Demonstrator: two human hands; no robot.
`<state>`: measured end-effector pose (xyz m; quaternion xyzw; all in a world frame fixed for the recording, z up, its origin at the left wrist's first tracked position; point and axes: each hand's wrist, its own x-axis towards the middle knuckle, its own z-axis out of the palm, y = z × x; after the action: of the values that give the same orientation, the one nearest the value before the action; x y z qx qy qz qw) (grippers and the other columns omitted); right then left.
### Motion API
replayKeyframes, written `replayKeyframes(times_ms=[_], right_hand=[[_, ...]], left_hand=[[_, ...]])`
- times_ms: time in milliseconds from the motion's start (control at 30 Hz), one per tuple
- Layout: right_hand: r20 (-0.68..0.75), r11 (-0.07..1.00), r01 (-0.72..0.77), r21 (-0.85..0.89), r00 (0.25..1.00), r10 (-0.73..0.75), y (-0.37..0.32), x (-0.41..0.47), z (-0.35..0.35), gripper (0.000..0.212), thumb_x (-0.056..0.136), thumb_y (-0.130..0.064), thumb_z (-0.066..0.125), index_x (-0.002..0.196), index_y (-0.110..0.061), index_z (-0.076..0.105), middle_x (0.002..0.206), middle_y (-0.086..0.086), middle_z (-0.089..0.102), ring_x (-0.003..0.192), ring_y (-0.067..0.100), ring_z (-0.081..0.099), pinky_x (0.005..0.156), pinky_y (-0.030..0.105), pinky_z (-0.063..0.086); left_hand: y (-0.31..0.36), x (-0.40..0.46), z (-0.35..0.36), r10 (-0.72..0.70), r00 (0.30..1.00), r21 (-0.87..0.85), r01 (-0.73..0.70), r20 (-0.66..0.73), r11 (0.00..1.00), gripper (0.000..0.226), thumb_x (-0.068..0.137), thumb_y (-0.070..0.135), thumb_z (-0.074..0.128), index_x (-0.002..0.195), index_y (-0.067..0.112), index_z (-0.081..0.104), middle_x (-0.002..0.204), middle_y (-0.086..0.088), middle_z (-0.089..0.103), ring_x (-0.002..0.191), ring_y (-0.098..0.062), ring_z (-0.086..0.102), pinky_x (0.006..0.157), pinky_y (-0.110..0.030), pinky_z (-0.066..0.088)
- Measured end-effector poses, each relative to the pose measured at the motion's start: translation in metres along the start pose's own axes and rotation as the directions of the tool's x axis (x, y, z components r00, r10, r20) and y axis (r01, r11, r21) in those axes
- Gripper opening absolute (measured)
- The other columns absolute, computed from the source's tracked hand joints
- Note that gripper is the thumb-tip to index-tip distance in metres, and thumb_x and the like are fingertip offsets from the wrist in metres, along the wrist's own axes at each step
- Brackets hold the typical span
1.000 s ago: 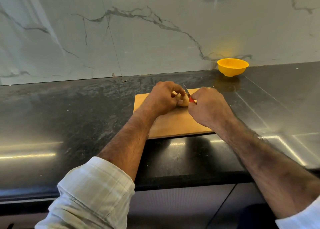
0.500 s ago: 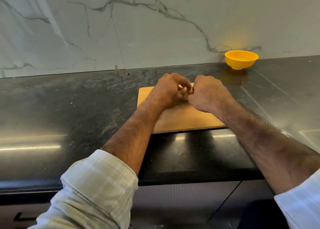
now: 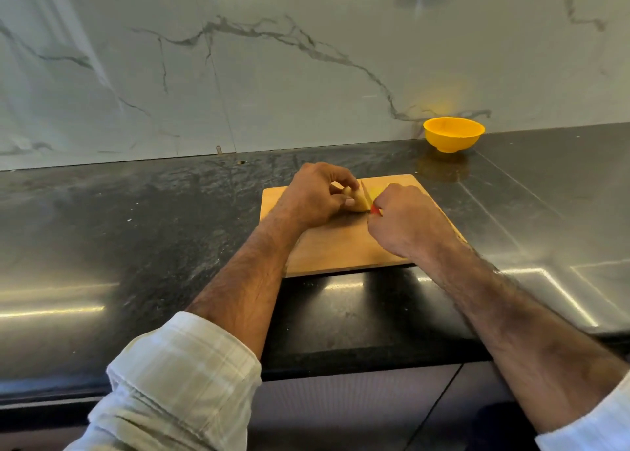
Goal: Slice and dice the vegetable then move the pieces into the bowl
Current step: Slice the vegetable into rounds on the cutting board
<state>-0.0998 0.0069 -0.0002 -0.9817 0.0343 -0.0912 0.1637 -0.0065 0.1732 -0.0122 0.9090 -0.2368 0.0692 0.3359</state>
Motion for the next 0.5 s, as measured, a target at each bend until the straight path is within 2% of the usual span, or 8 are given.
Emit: replayKeyframes(times_ms=[133,267,400,500], right_hand=[[-0.094,0.998,0.061,0.006,0.994,-0.06,-0.008,0.003,-0.003,0.025,0.095,-0.033,0.066,0.114,-0.017,0.072,0.1,0.0,0.066,0.081,0.015,0.059,0.062,0.03,0.047],[-0.116,0.997,0.069,0.019,0.991,-0.066,-0.012,0.006,-0.005,0.025,0.093,-0.031,0.066,0.112,-0.017,0.074,0.091,-0.001,0.067,0.075,0.015,0.06,0.062,0.032,0.055],[-0.09,0.998,0.061,0.006,0.994,-0.061,-0.014,0.008,-0.006,0.024,0.093,-0.033,0.067,0.108,-0.015,0.071,0.084,-0.002,0.063,0.074,0.016,0.061,0.063,0.032,0.055],[-0.076,0.998,0.056,0.001,0.996,-0.055,-0.017,0.012,-0.008,0.017,0.094,-0.034,0.069,0.098,-0.019,0.06,0.082,-0.002,0.059,0.076,0.016,0.06,0.063,0.032,0.051]], left_hand=[[0.003,0.0,-0.001,-0.013,1.0,0.011,0.013,0.024,1.0,0.025,0.089,0.024,0.086,0.111,0.032,0.077,0.115,0.011,0.074,0.099,-0.005,0.067,0.093,-0.037,0.06],[0.003,0.001,-0.001,-0.012,1.0,0.021,0.012,0.014,1.0,0.024,0.088,0.023,0.086,0.11,0.03,0.08,0.111,0.01,0.076,0.101,-0.007,0.07,0.096,-0.043,0.061],[0.004,0.002,0.002,0.003,1.0,0.05,-0.003,0.004,0.999,0.022,0.088,0.022,0.085,0.109,0.028,0.081,0.108,0.009,0.076,0.1,-0.01,0.07,0.093,-0.043,0.062],[0.005,0.004,0.003,0.019,1.0,0.09,-0.02,0.006,0.996,0.02,0.087,0.02,0.084,0.105,0.028,0.082,0.102,0.01,0.076,0.097,-0.009,0.07,0.091,-0.043,0.063]])
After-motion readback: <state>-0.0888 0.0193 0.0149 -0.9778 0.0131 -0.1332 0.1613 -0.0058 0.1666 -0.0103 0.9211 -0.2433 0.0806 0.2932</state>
